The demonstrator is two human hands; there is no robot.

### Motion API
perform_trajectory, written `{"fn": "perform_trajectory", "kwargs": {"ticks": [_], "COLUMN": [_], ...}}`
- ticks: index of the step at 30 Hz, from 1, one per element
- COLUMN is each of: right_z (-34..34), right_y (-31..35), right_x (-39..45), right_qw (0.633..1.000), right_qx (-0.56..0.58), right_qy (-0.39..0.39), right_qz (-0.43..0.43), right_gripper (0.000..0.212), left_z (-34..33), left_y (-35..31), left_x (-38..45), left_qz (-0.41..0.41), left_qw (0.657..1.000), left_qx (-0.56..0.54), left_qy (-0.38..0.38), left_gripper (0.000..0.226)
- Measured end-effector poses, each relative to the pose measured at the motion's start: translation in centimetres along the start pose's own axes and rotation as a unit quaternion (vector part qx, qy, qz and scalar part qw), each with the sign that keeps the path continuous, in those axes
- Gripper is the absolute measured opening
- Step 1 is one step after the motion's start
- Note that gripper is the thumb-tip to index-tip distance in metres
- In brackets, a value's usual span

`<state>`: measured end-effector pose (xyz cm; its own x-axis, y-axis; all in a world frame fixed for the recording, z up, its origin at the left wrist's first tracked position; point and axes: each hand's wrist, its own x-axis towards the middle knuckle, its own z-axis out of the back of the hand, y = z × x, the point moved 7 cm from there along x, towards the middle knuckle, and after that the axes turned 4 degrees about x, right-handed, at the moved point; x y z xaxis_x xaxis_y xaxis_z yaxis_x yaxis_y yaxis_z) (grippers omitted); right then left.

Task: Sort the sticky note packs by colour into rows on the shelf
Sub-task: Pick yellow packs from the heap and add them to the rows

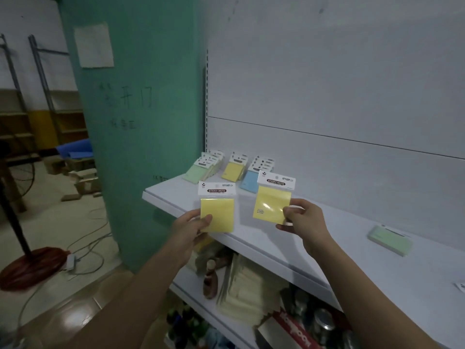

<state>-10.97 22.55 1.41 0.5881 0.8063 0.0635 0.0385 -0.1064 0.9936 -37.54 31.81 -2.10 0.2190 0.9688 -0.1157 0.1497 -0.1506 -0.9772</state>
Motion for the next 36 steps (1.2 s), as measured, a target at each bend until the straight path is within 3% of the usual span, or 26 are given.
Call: {"fn": "perform_trajectory", "kwargs": {"ticks": [6, 13, 18, 26, 30, 36], "right_z": [-3.0, -6.5, -7.4, -8.7, -8.7, -8.9], "right_y": [-2.9, -5.5, -4.8, -3.4, -2.9, -2.4], "right_x": [7.0, 15.7, 19.9, 22.5, 22.8, 22.6], "right_qw": [0.999, 0.994, 0.991, 0.984, 0.978, 0.967], "right_qx": [0.015, -0.009, -0.009, 0.005, -0.015, -0.041], "right_qy": [-0.05, -0.105, -0.134, -0.173, -0.198, -0.238], "right_qz": [-0.003, 0.003, 0.006, 0.044, 0.062, 0.079], "right_gripper": [0.012, 0.016, 0.014, 0.016, 0.015, 0.013], "left_z": [0.2, 0.1, -1.1, -3.9, -6.2, -8.5], "left_y": [-0.6, -3.0, -4.4, -3.4, -3.3, -3.7], "left_x": [8.3, 19.8, 26.7, 33.3, 36.1, 38.1], "left_qz": [0.0, -0.036, -0.064, -0.069, -0.1, -0.148], "left_qw": [1.0, 0.989, 0.976, 0.971, 0.952, 0.883], "left_qx": [0.016, 0.142, 0.207, 0.22, 0.277, 0.439], "left_qy": [0.012, 0.011, 0.019, 0.057, 0.085, 0.077], "left_gripper": [0.025, 0.033, 0.037, 0.03, 0.036, 0.016]}}
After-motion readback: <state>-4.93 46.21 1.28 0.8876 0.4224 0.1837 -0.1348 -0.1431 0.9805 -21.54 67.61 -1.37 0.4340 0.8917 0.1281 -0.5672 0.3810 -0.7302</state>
